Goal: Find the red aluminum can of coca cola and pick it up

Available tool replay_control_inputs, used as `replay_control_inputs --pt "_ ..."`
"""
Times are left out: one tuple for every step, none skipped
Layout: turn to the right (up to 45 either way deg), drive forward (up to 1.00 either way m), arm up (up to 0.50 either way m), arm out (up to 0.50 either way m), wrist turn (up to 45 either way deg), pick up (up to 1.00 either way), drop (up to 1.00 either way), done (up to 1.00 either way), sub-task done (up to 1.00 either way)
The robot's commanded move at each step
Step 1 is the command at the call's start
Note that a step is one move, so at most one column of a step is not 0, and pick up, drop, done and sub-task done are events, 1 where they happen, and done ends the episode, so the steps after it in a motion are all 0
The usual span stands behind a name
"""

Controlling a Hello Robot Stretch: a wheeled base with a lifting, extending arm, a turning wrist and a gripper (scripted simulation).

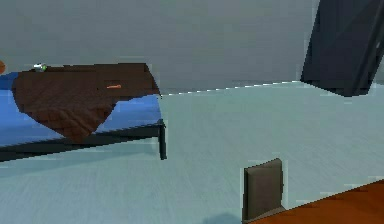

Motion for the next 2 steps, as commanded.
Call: replay_control_inputs --pt "0.0 0.0 0.1 0.0 0.0 0.0 0.0 0.0 0.0" --pt "0.0 0.0 0.0 0.0 0.0 0.0 0.0 1.0 0.0"
